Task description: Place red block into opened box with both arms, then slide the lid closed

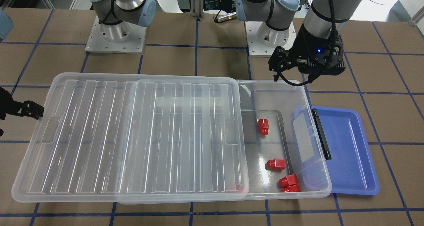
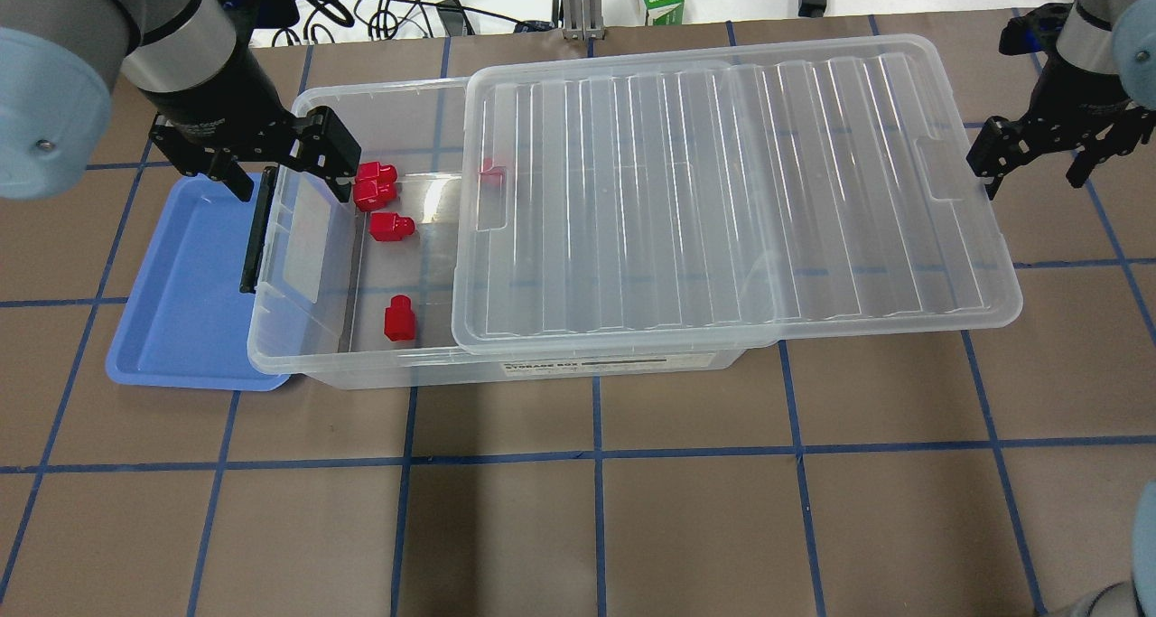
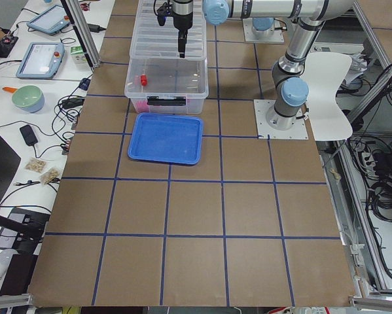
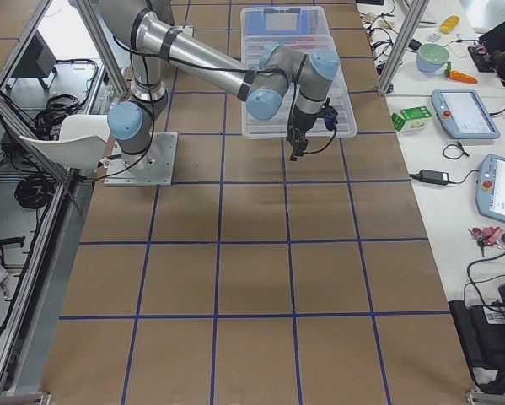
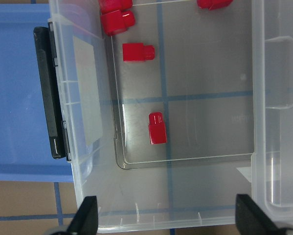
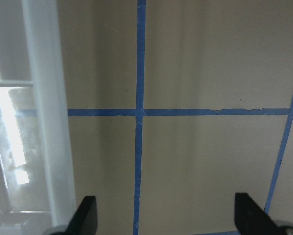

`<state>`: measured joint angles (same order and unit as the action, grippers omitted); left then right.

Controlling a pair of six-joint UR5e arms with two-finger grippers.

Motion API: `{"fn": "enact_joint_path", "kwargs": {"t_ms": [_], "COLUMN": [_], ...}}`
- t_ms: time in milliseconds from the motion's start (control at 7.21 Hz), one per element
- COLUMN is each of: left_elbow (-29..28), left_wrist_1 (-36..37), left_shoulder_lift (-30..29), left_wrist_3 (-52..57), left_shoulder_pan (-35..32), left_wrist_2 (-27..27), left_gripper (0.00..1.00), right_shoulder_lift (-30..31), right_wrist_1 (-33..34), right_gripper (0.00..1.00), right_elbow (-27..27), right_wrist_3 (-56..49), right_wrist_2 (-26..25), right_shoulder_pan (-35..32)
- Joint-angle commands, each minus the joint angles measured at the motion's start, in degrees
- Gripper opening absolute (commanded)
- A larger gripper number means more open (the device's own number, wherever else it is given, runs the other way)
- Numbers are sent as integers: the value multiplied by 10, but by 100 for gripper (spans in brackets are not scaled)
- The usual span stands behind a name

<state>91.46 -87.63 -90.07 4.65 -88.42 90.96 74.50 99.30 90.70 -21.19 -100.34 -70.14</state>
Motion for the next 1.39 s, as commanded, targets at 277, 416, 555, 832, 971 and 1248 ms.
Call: {"fn": "enact_joint_path", "kwargs": {"t_ms": [277, 416, 555, 832, 971, 1248], "left_elbow": [0, 0, 1, 0, 1, 1], "left_wrist_1": [0, 0, 0, 0, 0, 0], "left_shoulder_lift": [-1, 0, -1, -1, -2, -3], "left_wrist_3": [0, 0, 0, 0, -1, 0], "left_shoulder_pan": [1, 1, 1, 1, 1, 1], "left_wrist_2": [0, 0, 0, 0, 0, 0], "left_gripper": [100, 100, 100, 100, 100, 100], "right_shoulder_lift": [2, 3, 4, 5, 6, 6], "right_wrist_1": [-3, -4, -5, -6, -7, -16], "right_gripper": [100, 100, 100, 100, 100, 100], "right_elbow": [6, 6, 6, 6, 7, 8], "right_wrist_3": [7, 7, 9, 47, 61, 109], "right_wrist_2": [18, 18, 18, 18, 18, 36], "right_shoulder_pan": [-31, -41, -53, -80, -90, -121]}}
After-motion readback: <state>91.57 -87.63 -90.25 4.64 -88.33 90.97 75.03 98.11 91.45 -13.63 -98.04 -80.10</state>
